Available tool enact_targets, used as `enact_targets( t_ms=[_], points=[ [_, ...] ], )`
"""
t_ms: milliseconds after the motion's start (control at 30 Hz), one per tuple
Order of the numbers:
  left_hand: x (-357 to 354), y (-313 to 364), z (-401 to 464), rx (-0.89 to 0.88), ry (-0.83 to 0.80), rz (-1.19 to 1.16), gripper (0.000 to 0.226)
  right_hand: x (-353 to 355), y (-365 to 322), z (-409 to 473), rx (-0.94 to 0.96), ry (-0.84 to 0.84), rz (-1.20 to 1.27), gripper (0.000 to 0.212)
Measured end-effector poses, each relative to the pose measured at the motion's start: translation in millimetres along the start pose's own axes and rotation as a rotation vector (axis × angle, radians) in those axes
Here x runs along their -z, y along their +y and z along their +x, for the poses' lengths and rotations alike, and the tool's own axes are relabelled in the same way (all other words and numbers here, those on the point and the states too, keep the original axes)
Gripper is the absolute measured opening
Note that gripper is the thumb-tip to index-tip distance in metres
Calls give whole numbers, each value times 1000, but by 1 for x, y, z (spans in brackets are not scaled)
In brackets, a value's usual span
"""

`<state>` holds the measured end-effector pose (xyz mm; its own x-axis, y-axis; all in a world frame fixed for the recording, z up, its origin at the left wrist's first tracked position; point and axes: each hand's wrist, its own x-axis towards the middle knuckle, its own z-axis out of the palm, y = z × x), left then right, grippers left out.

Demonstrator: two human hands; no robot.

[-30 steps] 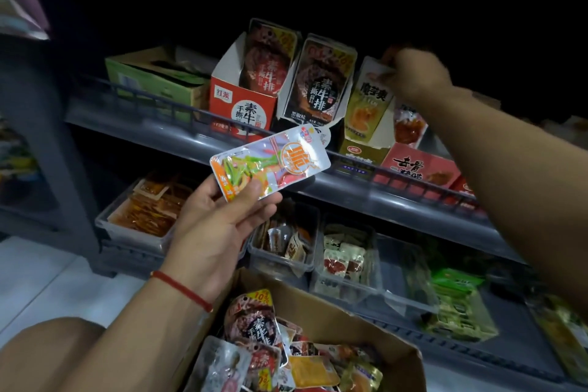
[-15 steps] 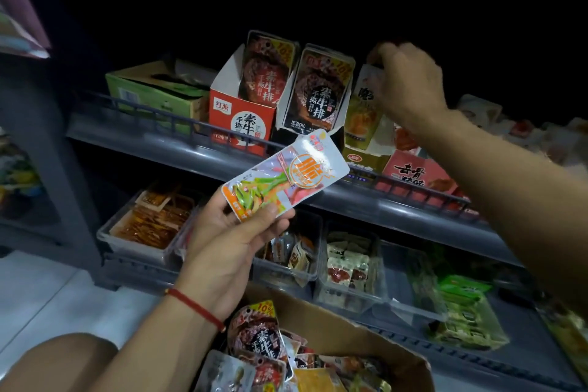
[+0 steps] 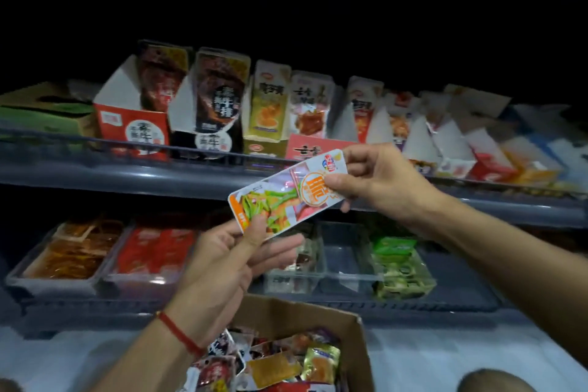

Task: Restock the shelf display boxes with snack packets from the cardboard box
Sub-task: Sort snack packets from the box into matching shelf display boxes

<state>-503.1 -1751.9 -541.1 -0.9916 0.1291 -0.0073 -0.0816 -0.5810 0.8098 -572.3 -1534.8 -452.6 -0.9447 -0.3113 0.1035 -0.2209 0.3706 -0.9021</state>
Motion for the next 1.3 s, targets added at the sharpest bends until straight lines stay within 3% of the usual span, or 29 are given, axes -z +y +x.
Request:
enact_targets(
  t_ms=[167, 233, 300, 433, 500, 733, 900, 1067, 1300],
  points=[
    [-74, -13, 20, 45, -136, 100, 31, 79, 2, -27, 67, 207, -84, 18],
    [-96, -18, 31, 21, -198, 245, 34, 123, -6, -36, 161, 372, -299, 11],
    [-111, -19, 39, 11, -250, 383, 52, 168, -22, -37, 235, 544, -557, 10],
    [-119, -17, 51, -35, -203, 557, 61, 242, -35, -17, 150, 818, -868, 22],
    [-118, -14, 58, -58, -171, 613, 63, 263, -23, -3, 79, 822, -925, 35],
    [-120, 3, 77, -98, -88, 690, 81, 272, 4, 37, -195, 740, -1085, 36],
    [-124, -6, 80, -134, 12, 673, 69, 273, 23, 60, -143, 653, -1170, 28],
    [-110, -13, 70, -123, 67, 622, 56, 289, 18, 64, -136, 691, -1248, 15],
    [-113, -19, 75, -109, 54, 621, 52, 277, 32, 70, -158, 538, -1230, 20]
  ],
)
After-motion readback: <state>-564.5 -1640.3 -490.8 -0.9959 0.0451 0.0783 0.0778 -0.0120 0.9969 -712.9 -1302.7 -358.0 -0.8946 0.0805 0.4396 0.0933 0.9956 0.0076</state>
